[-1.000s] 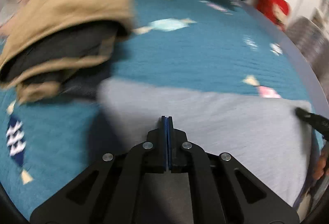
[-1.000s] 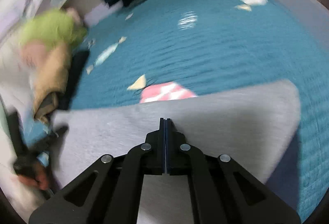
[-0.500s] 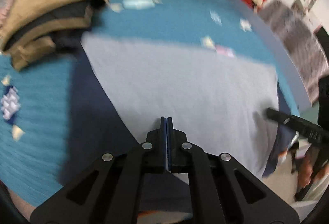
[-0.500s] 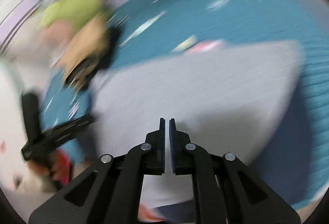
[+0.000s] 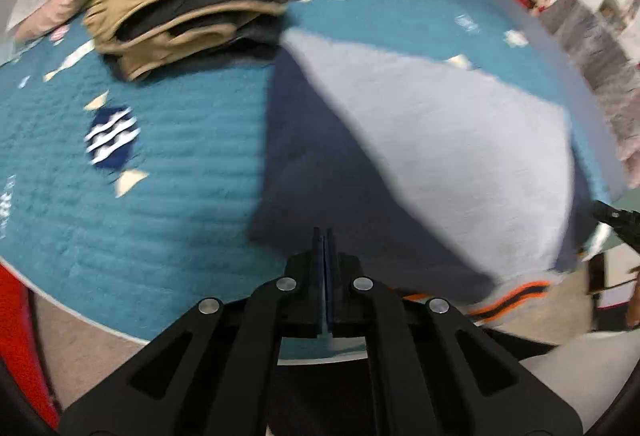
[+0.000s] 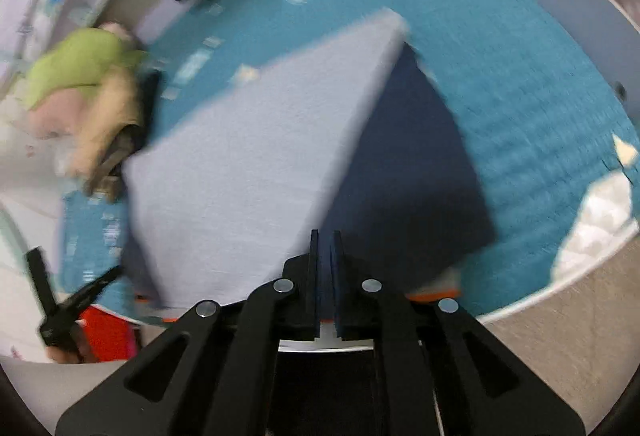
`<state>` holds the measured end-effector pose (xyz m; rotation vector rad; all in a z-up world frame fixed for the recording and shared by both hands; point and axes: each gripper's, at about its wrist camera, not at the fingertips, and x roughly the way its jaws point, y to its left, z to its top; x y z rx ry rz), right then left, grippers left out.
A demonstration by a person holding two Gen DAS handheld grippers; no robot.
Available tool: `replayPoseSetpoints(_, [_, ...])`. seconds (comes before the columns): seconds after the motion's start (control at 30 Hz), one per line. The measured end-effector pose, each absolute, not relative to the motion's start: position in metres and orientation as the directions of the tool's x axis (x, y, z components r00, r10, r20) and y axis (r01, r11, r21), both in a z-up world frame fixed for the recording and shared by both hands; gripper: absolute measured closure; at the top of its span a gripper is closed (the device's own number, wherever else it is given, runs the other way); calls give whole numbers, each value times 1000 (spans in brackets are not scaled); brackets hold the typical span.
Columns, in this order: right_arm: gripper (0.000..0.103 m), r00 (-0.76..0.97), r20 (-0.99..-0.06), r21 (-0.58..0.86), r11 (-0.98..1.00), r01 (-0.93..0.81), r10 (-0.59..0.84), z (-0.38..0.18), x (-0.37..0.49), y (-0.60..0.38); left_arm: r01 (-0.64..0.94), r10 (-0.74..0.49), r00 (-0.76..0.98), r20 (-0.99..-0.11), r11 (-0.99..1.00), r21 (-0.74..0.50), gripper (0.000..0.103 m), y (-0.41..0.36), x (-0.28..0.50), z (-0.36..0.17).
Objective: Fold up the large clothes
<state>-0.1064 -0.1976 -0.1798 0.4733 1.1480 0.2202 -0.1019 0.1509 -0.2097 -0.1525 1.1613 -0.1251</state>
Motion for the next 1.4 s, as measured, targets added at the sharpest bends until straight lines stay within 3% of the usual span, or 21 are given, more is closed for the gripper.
replayPoseSetpoints(0.13, [97, 247, -791, 566, 823, -50, 560, -201, -88, -137, 121, -356, 261, -897, 934, -336, 100, 109, -97, -229])
replayPoseSetpoints(0.23, [97, 78, -876, 473, 880, -49, 476, -235, -86, -120, 177, -306, 177, -936, 945, -276, 101, 90, -97, -248])
replayPoseSetpoints(0.27, [103, 58, -883, 464, 885, -37, 466, -242, -88, -126, 173, -319, 177, -931, 941, -290, 101, 93, -97, -247])
replayPoseSetpoints(0.33, [103, 47, -854, 519, 854, 24, 518, -242, -93, -147, 146, -306, 159, -939, 948, -284, 101, 102, -99, -247])
replayPoseSetpoints(0.4, [101, 50, -884, 467, 884, 11, 466, -235, -97, -154, 145, -227, 159, -961, 968, -205, 101, 109, -109, -244])
replayPoseSetpoints(0.43, [96, 75, -892, 448, 894, -3, 447, -223, -100, -160, 147, -212, 163, -964, 971, -189, 100, 111, -111, -241])
replayPoseSetpoints(0.6, [96, 243, -860, 483, 869, 106, 448, -183, -107, -212, 108, -212, 186, -959, 975, -194, 93, 125, -115, -229])
replayPoseSetpoints(0.63, [93, 278, -868, 461, 875, 145, 412, -177, -106, -223, 105, -197, 186, -962, 978, -180, 91, 126, -114, -228])
replayPoseSetpoints(0.67, [79, 296, -877, 439, 880, 180, 377, -177, -105, -235, 101, -189, 188, -964, 980, -173, 90, 125, -111, -227])
replayPoseSetpoints(0.7, [57, 310, -885, 422, 880, 219, 347, -179, -105, -244, 94, -194, 194, -962, 979, -178, 88, 124, -107, -224])
replayPoseSetpoints(0.73, [47, 323, -890, 414, 868, 274, 322, -181, -104, -260, 93, -198, 197, -960, 979, -182, 83, 120, -95, -221])
replayPoseSetpoints(0.77, [39, 334, -889, 416, 857, 304, 314, -183, -103, -269, 96, -198, 203, -959, 979, -181, 71, 118, -88, -220])
replayPoseSetpoints(0.8, [38, 346, -885, 428, 841, 332, 313, -186, -103, -281, 108, -192, 219, -956, 979, -172, 60, 114, -83, -218])
replayPoseSetpoints(0.83, [36, 347, -883, 434, 833, 343, 317, -190, -101, -281, 118, -185, 243, -952, 980, -160, 40, 109, -77, -215])
replayPoseSetpoints(0.87, [31, 346, -882, 439, 825, 356, 320, -194, -102, -287, 128, -179, 274, -945, 981, -149, 31, 105, -73, -210])
replayPoseSetpoints(0.97, [27, 330, -880, 457, 793, 403, 340, -213, -101, -302, 157, -194, 325, -926, 976, -149, 21, 94, -63, -198])
replayPoseSetpoints(1.1, [27, 291, -846, 532, 730, 428, 446, -242, -100, -305, 153, -210, 344, -915, 974, -166, 21, 80, -46, -194])
replayPoseSetpoints(1.23, [24, 337, -792, 610, 661, 437, 509, -236, -114, -324, 153, -199, 362, -911, 976, -153, 18, 75, -37, -190])
replayPoseSetpoints(1.33, [25, 314, -701, 704, 549, 451, 640, -244, -128, -341, 150, -194, 362, -912, 978, -148, 18, 78, -34, -189])
replayPoseSetpoints(1.4, [24, 302, -699, 704, 548, 451, 648, -247, -132, -340, 156, -193, 371, -908, 977, -144, 18, 81, -35, -185])
